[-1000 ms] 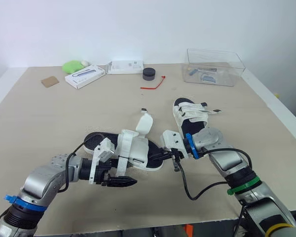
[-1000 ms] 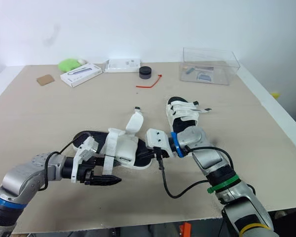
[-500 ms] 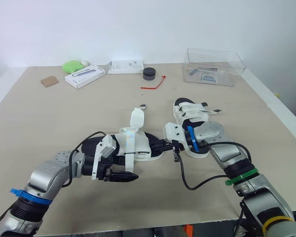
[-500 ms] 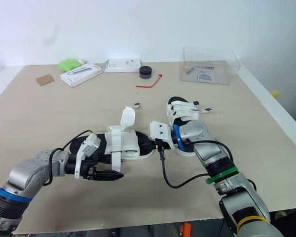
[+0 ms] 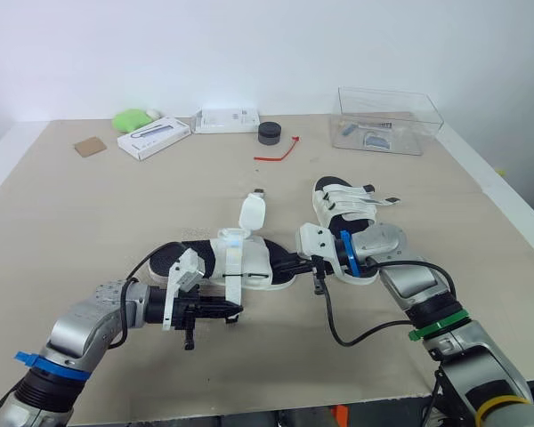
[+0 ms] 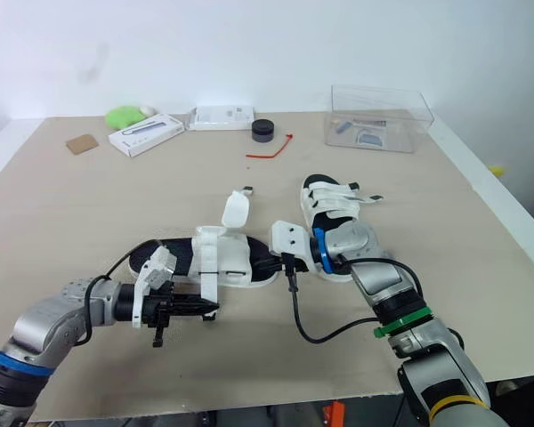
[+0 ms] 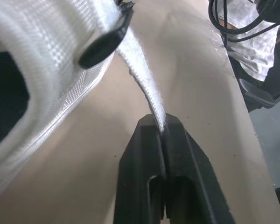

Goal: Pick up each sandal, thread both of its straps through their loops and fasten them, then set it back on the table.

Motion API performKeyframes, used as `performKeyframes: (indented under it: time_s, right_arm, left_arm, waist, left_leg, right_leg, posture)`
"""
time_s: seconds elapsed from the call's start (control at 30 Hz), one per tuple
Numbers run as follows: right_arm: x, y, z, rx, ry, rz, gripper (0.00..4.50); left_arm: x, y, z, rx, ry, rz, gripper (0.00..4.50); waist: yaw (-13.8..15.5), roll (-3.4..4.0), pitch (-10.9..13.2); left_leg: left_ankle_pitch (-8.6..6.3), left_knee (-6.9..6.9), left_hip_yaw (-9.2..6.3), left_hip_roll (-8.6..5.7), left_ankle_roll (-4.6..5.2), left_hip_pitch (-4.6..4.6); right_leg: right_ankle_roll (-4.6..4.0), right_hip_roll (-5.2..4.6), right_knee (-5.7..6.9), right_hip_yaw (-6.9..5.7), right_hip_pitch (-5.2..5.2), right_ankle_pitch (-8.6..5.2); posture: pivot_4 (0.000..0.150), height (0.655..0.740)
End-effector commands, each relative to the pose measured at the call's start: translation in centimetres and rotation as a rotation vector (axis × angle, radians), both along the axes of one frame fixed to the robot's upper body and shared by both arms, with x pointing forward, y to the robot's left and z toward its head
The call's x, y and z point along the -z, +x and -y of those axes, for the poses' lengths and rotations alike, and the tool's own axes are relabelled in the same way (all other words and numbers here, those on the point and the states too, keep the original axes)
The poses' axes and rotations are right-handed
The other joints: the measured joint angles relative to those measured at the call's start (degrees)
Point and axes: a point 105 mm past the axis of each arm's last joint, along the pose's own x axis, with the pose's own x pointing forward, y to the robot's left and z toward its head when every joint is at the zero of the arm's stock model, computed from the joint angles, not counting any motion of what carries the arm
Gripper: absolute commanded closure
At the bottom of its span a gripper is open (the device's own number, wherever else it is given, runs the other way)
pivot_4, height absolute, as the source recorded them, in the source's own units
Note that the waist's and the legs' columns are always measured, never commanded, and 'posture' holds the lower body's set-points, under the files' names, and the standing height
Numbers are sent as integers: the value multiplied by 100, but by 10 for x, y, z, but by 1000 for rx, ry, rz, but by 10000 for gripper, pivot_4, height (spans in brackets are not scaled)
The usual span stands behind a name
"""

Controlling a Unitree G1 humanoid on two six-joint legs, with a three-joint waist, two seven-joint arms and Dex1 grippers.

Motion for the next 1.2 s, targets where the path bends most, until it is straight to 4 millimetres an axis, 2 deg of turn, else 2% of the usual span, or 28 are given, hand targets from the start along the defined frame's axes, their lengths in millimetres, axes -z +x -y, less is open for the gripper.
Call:
performKeyframes:
  time_s: [0.03,0.13,0.27,0.53,0.57,0.63,0.67,0.7,0.77,0.8,0.83,0.9,1.03,1.1,1.2]
  right_arm:
    - [8,-3,4,-1,-42,-11,45000]
    - [8,-3,5,-2,-48,-10,45000]
    - [9,-5,6,-4,-51,-10,45000]
    - [11,-5,6,-8,-60,-10,45000]
    - [11,-4,6,-9,-63,-7,45000]
    - [10,-4,6,-9,-65,-5,45000]
    - [10,-3,6,-9,-64,-5,45000]
    - [10,-3,6,-10,-64,-7,45000]
    - [11,-3,7,-11,-64,-9,45000]
    - [11,-3,7,-12,-66,-11,45000]
    - [12,-4,7,-16,-70,-11,45000]
    - [13,-3,6,-23,-73,-12,45000]
    - [11,-3,4,-32,-68,-14,45000]
    - [11,-2,4,-34,-69,-12,45000]
    - [10,0,3,-33,-68,-11,45000]
  left_arm:
    - [-4,-19,4,82,-3,-8,44429]
    - [-1,-42,3,161,11,-83,44429]
    - [-1,-58,0,212,25,-139,44429]
    - [0,-59,-1,192,48,-154,44429]
    - [-1,-60,-2,198,56,-156,40319]
    - [-4,-63,-4,227,79,-130,36376]
    - [-6,-63,-4,238,91,-98,30174]
    - [-8,-62,-9,267,136,-18,27943]
    - [-11,-55,-17,368,281,275,20236]
    - [-15,-51,-17,413,317,397,14740]
    - [-26,-44,-15,413,297,481,12262]
    - [-47,-27,-13,438,303,700,12262]
    - [-64,-13,-17,556,360,1032,12262]
    - [-75,-8,-16,612,341,1275,12262]
    - [-68,-6,-16,649,300,1443,12262]
  waist:
    - [-3,0,0]
    - [-13,0,0]
    - [-13,0,0]
    - [-11,1,0]
    - [-11,1,0]
    - [-11,0,0]
    - [-11,1,0]
    - [-11,1,1]
    - [-10,-1,1]
    - [-3,1,2]
    - [7,2,2]
    - [42,-1,0]
    - [32,-1,-1]
    - [27,-2,-1]
    - [31,-4,-2]
  left_leg:
    - [0,0,0,0,0,0]
    - [-5,-7,5,2,0,0]
    - [-6,-13,5,3,1,0]
    - [-6,-16,7,2,1,1]
    - [-6,-19,7,2,1,1]
    - [-6,-21,6,3,1,1]
    - [-6,-23,5,2,1,1]
    - [-6,-25,5,2,1,3]
    - [-6,-26,6,2,1,3]
    - [-5,-26,5,2,0,3]
    - [-5,-30,7,1,-1,4]
    - [-1,-34,23,-2,-5,10]
    - [1,-36,58,0,-5,18]
    - [1,-53,70,0,-4,24]
    - [-1,-59,84,2,-2,23]
  right_leg:
    - [0,0,0,-1,0,-1]
    - [0,0,0,5,-4,-8]
    - [-2,-1,-1,3,-6,-14]
    - [-11,-1,-1,2,-6,-20]
    - [-10,-1,-1,2,-7,-20]
    - [-9,0,-1,2,-8,-19]
    - [-10,0,-1,1,-8,-20]
    - [-11,0,-1,2,-8,-20]
    - [-17,0,-2,2,-9,-23]
    - [-29,0,-2,1,-10,-30]
    - [-36,-1,-3,2,-10,-33]
    - [-37,-7,-4,5,-5,-33]
    - [-36,-5,-8,24,-7,-23]
    - [-32,-2,-10,43,-10,-24]
    - [-14,-4,-13,46,-13,-14]
  posture:
    - [1500,7400]
    - [1500,7400]
    - [1500,7400]
    - [1500,7400]
    - [1500,7400]
    - [1500,7400]
    - [1500,7400]
    - [1500,7400]
    - [1500,7400]
    - [1500,7400]
    - [1500,7400]
    - [1500,7400]
    - [1500,7400]
    - [1500,7400]
    - [1500,7400]
